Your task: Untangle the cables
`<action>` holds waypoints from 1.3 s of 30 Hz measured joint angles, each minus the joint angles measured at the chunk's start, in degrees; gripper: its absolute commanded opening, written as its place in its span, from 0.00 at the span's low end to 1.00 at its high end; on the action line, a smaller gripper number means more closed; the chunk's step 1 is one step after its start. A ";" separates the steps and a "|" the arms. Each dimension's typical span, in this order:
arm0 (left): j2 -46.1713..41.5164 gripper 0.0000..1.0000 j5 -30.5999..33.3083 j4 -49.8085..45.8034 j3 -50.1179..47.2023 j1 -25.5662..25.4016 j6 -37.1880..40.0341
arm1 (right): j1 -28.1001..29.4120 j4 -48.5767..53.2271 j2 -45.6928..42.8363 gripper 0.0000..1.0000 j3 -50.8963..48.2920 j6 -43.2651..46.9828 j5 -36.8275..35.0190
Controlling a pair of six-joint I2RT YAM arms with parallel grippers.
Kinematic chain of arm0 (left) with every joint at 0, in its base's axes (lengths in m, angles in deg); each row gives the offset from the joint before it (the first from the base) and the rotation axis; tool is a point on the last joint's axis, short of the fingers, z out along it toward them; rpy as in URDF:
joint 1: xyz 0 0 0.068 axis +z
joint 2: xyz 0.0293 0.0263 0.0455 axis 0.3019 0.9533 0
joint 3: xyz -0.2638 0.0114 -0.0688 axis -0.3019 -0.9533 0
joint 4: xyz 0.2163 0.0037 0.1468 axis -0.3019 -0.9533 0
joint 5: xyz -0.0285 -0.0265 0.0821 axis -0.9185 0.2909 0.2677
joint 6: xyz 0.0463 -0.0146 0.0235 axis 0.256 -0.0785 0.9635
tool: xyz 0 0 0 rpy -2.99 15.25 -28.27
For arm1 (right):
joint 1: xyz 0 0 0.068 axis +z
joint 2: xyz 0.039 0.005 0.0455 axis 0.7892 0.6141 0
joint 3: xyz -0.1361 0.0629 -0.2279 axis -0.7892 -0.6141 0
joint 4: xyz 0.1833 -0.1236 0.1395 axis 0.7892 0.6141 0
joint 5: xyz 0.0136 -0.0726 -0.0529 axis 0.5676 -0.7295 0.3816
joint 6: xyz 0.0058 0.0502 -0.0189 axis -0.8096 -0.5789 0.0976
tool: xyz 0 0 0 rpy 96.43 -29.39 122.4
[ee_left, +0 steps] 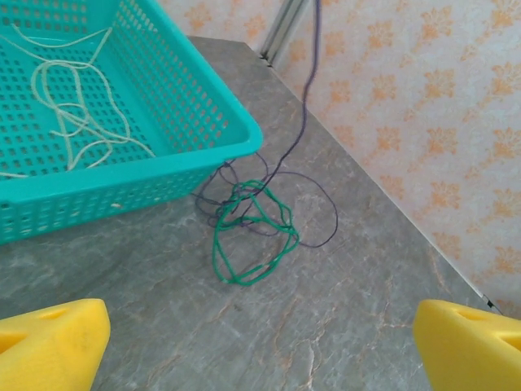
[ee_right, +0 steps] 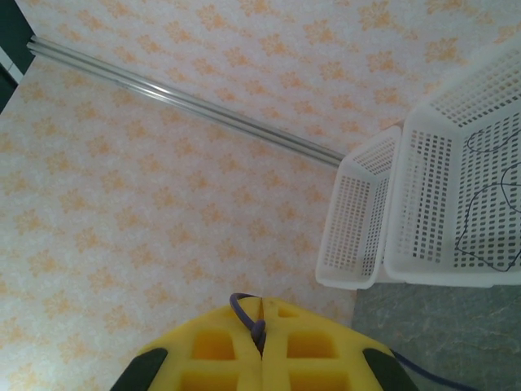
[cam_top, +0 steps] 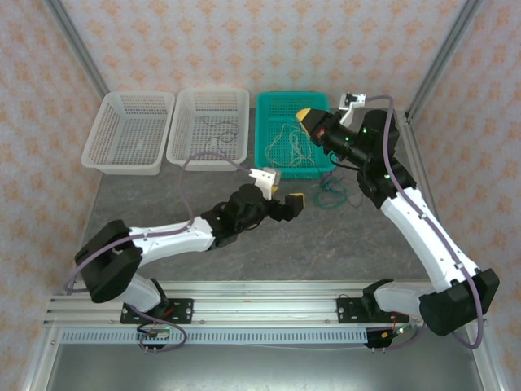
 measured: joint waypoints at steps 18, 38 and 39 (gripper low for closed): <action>21.29 0.03 -0.22 8.04 19.23 0.72 -4.63 | 2.95 3.04 -4.85 0.00 6.75 -2.32 -2.16; -4.55 0.00 0.04 -6.12 1.29 -1.20 -10.91 | 2.21 14.23 10.78 0.62 -2.93 7.23 -8.76; -4.44 0.00 0.20 -6.78 1.29 -1.22 -11.08 | 1.99 14.62 10.12 0.65 -5.09 7.72 -9.18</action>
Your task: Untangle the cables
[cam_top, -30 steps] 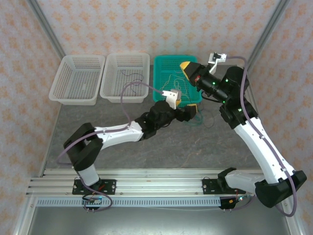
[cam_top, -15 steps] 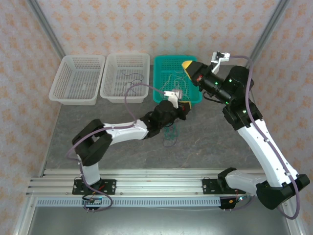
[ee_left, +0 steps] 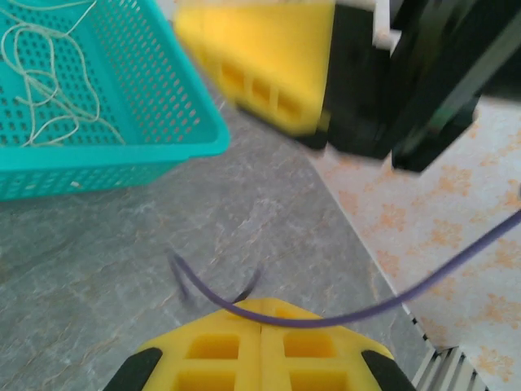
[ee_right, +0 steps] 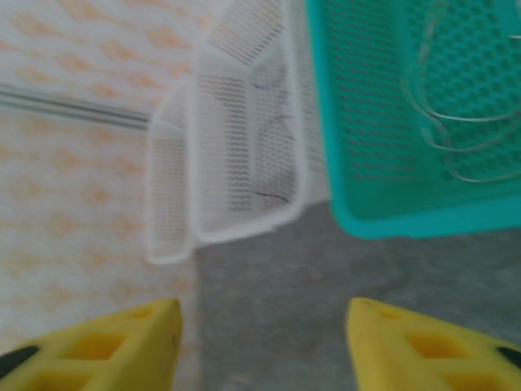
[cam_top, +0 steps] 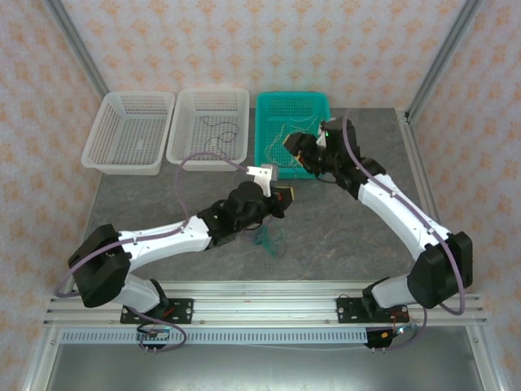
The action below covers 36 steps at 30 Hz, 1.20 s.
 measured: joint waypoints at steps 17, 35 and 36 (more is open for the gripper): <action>4.76 0.00 7.58 -11.63 0.70 0.33 -6.36 | -3.58 -9.22 -40.13 0.85 -38.32 6.84 2.95; 3.15 0.00 5.75 -11.80 0.44 1.51 -7.85 | 18.51 -29.42 -15.21 0.65 -44.17 65.90 7.17; 2.73 0.00 5.88 -12.28 0.37 1.53 -7.48 | 18.62 -30.75 -13.51 0.61 -43.87 67.95 7.98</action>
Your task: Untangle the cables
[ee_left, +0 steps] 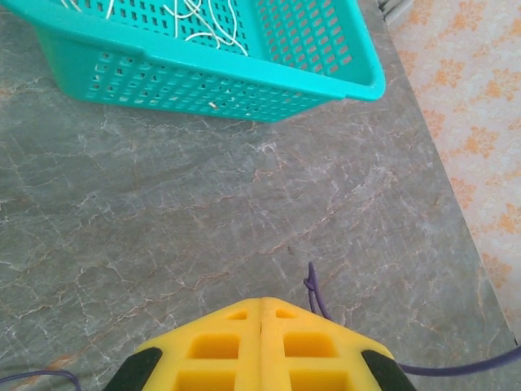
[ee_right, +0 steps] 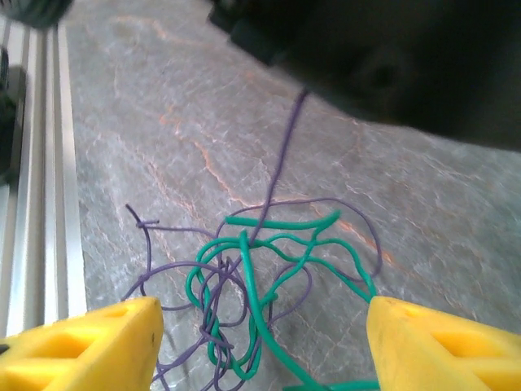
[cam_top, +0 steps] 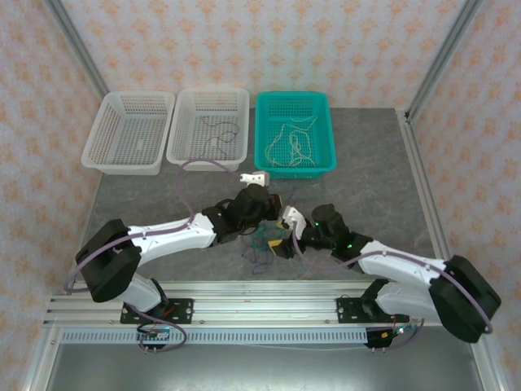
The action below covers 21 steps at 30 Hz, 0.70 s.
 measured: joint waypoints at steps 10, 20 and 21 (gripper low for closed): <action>-4.59 0.00 2.93 -7.26 -3.06 1.51 2.38 | 2.32 -8.72 10.67 0.23 1.97 9.86 0.35; -20.24 0.00 4.50 -7.58 -6.38 5.51 1.92 | 2.97 -9.97 10.19 0.00 -0.74 8.57 -10.32; -21.38 0.00 4.92 -8.48 -6.88 6.43 1.70 | 2.97 -9.92 9.77 0.00 -0.87 7.89 -11.69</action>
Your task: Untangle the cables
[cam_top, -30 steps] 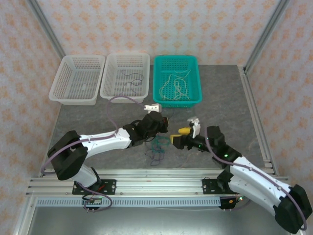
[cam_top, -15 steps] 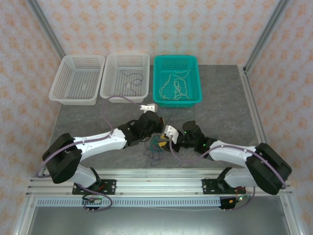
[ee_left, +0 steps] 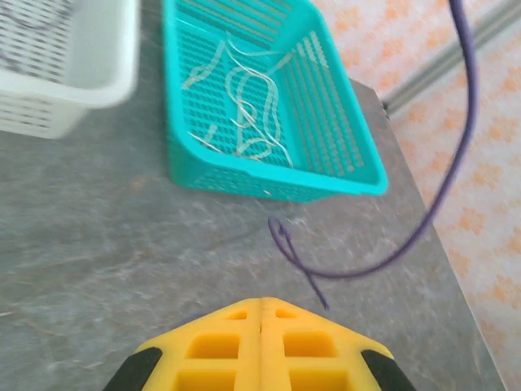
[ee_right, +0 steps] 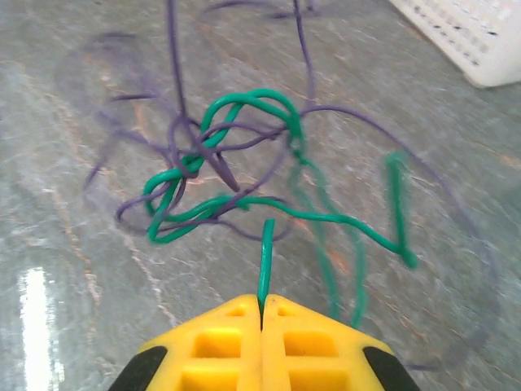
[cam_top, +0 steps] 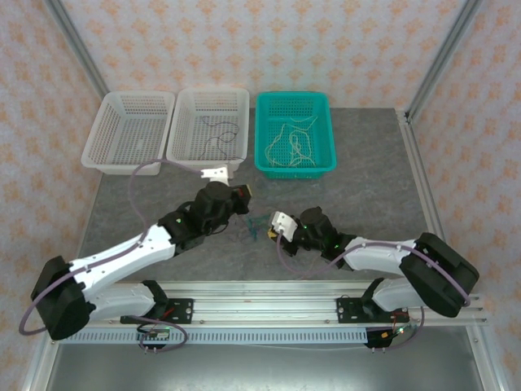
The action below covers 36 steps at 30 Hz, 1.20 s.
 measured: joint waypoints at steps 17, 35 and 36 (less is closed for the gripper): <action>-13.55 0.00 4.61 -20.52 -9.53 22.71 -1.70 | -12.26 17.11 -22.32 0.00 0.00 -34.36 -43.01; -15.06 0.00 5.35 -26.43 -11.04 34.45 -1.73 | -28.92 39.50 -21.46 0.00 9.05 -52.94 -58.27; -15.56 0.00 4.98 -26.75 -11.04 36.13 -1.68 | -29.94 40.30 -21.73 0.00 9.18 -53.35 -58.36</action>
